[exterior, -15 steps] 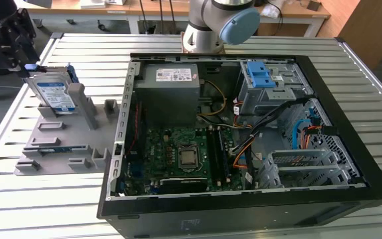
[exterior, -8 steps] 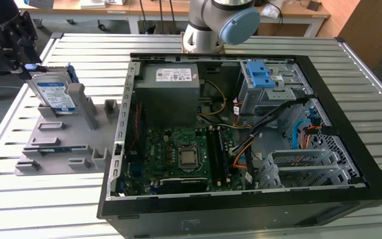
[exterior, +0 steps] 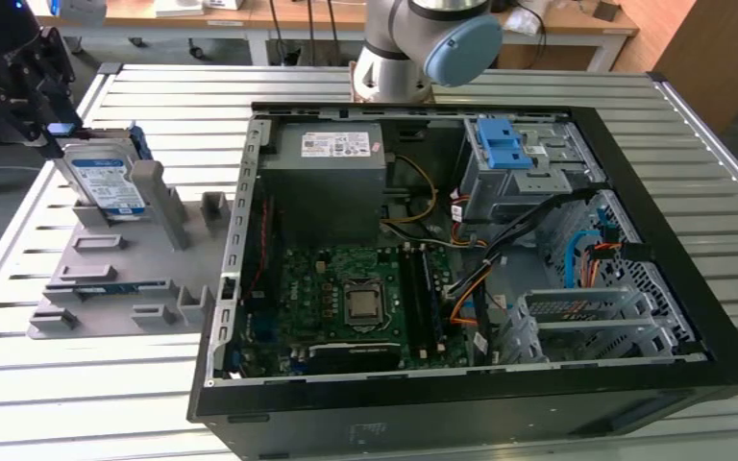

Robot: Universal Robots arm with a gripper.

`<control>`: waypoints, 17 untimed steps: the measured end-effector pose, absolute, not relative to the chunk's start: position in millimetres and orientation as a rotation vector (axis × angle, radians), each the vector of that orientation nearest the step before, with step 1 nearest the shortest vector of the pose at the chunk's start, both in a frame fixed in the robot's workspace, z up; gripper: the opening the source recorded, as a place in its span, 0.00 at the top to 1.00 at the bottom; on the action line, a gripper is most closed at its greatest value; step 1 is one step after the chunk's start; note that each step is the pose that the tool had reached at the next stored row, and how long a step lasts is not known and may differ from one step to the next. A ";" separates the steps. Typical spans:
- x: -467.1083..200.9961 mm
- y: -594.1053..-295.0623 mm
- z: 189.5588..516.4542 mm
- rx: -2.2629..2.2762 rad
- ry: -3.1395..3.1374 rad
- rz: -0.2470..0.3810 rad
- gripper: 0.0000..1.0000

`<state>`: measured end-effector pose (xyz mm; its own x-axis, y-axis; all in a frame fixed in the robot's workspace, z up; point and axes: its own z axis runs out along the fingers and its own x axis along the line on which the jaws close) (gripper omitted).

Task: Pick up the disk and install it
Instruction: 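Pick up the disk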

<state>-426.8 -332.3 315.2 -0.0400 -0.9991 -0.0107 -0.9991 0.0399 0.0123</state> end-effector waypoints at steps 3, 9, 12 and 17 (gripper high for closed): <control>-427.2 -332.3 312.6 2.176 -2.265 -0.025 0.40; -428.7 -332.4 309.4 2.178 -2.267 -0.022 0.41; -429.3 -332.3 308.6 2.178 -2.267 -0.022 0.48; -430.1 -331.3 306.8 2.178 -2.267 -0.022 0.48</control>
